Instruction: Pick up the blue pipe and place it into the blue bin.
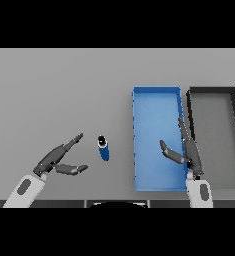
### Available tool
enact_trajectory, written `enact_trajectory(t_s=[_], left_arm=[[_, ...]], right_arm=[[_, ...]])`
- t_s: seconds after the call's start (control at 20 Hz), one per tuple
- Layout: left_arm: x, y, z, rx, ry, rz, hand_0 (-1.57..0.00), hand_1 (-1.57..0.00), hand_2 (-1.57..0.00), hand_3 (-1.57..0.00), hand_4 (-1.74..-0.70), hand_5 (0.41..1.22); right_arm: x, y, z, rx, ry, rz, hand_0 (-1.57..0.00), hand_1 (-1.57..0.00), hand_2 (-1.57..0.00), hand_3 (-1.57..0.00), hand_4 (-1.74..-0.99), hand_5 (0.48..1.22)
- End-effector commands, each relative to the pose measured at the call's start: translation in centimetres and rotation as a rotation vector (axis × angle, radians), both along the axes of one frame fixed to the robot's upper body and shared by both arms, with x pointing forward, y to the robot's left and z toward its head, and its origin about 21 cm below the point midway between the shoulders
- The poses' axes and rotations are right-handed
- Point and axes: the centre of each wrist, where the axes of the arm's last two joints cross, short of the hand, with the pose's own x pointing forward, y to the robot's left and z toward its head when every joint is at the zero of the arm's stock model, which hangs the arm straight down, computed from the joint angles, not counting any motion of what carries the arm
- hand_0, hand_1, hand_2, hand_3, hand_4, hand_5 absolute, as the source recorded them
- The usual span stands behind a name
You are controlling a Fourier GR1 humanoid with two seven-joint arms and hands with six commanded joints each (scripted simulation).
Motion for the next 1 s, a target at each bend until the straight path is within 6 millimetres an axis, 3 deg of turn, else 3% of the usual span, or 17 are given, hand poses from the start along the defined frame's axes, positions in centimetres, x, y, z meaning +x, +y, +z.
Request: enact_trajectory(t_s=[0.0,0.45,0.8,0.95], left_arm=[[-0.1,-0.5,-0.1,0.001,0.003,-0.008,0.00,0.00,0.00,0.00,-1.14,0.455],[1.5,-6.7,-3.1,-0.073,0.009,-0.043,0.00,0.00,0.00,0.00,-1.15,0.460],[2.7,-9.3,-4.6,-0.019,-0.001,-0.048,0.00,0.00,0.00,0.00,-1.05,0.418],[2.8,-10.5,-5.2,-0.073,0.016,-0.064,0.00,0.00,0.00,0.00,-1.09,0.441]], right_arm=[[0.0,0.0,0.0,0.001,-0.001,-0.001,0.00,0.00,0.00,0.00,-1.195,0.617],[-0.4,0.4,0.1,0.015,0.015,-0.007,0.00,0.00,0.00,0.00,-1.202,0.621],[-0.5,-0.2,-0.4,0.014,-0.001,-0.005,0.00,0.00,0.00,0.00,-1.221,0.645],[-0.6,-0.1,-0.3,-0.007,-0.012,-0.007,0.00,0.00,0.00,0.00,-1.205,0.649]])
